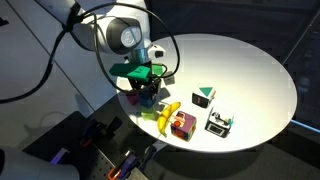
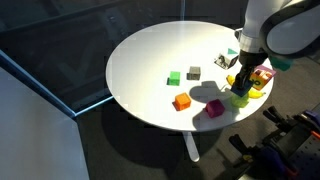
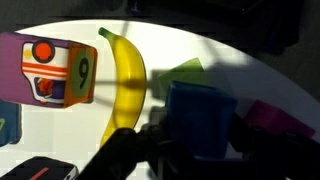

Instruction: Put the blue block on the light green block

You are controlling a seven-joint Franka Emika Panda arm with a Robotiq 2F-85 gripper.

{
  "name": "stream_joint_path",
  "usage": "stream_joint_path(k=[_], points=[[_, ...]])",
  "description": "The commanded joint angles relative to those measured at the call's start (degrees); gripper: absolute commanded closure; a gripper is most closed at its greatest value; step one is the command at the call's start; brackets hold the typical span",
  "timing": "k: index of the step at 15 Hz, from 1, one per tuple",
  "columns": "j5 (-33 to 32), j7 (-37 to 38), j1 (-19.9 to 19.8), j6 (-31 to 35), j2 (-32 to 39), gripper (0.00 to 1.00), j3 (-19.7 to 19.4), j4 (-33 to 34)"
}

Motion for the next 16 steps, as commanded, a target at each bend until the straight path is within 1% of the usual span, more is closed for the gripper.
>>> stream_joint_path(k=[1, 6, 9, 13, 16], points=[[-1.23, -0.17, -0.61, 2.83, -0.89, 0.69, -0.33, -1.71], [-1.14, 0.32, -0.82, 4.08, -0.56, 0.69, -0.50, -1.65], [0.00, 0.41, -0.81, 2.30, 0.37, 0.69, -0.34, 0.21], [3.01, -0.19, -0.76, -1.71, 2.65, 0.69, 0.33, 4.70], [3.77, -0.06, -0.68, -3.37, 3.70, 0.69, 0.45, 6.77]])
